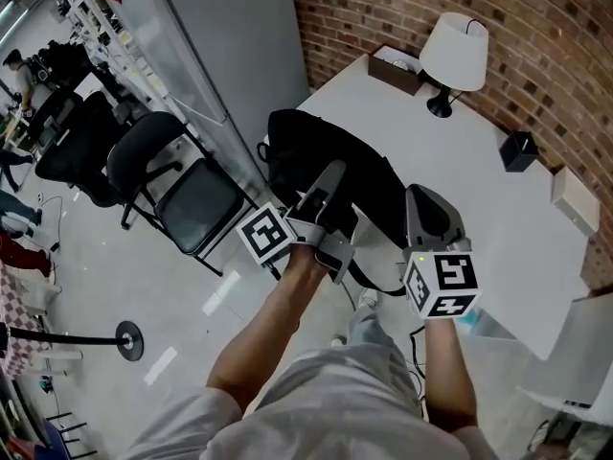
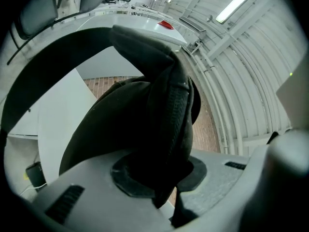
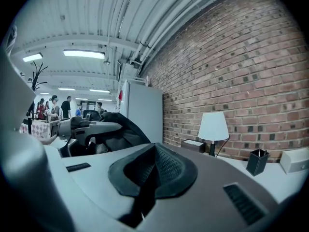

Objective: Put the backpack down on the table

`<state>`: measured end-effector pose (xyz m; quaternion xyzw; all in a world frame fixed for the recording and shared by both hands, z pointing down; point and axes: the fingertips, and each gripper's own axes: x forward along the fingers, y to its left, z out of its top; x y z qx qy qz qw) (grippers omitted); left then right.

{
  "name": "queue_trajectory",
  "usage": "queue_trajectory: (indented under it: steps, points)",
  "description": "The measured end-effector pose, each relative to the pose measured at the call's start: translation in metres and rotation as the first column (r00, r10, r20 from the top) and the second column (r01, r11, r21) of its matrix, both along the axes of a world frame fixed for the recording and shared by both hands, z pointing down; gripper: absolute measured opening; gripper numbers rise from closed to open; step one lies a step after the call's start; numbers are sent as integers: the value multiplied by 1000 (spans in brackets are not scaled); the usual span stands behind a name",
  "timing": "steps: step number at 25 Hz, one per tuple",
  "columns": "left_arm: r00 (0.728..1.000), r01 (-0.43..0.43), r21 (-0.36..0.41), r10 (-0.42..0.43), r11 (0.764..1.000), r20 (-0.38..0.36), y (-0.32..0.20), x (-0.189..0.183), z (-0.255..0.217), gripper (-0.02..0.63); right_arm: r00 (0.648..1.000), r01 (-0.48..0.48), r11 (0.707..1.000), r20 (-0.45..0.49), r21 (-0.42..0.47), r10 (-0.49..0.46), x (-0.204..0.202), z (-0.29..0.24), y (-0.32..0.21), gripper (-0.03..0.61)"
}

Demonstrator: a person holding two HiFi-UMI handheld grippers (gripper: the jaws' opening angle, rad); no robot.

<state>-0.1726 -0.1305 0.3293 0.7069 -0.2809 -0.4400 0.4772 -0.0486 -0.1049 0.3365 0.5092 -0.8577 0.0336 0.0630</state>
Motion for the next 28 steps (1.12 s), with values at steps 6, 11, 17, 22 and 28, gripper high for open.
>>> queue_trajectory:
  steps: [6,11,17,22,28]
  points:
    - [999,-16,-50,17,999,27,-48,27,21,58,1000,-12,1000,10,-19,12,24,8,-48,0]
    - [998,-21,-101,26,995,52,-84,51,41,58,999,-28,998,24,-54,29,51,23,-79,0]
    - [997,-21,-133,30,991,66,-125,67,48,58,996,-47,996,67,-82,52,74,32,-118,0]
    - [997,-12,-142,24,990,79,-156,83,52,58,995,-29,995,92,-99,39,88,40,-143,0]
    - [996,8,-160,7,987,94,-187,93,59,60,996,4,994,91,-107,5,96,44,-168,0]
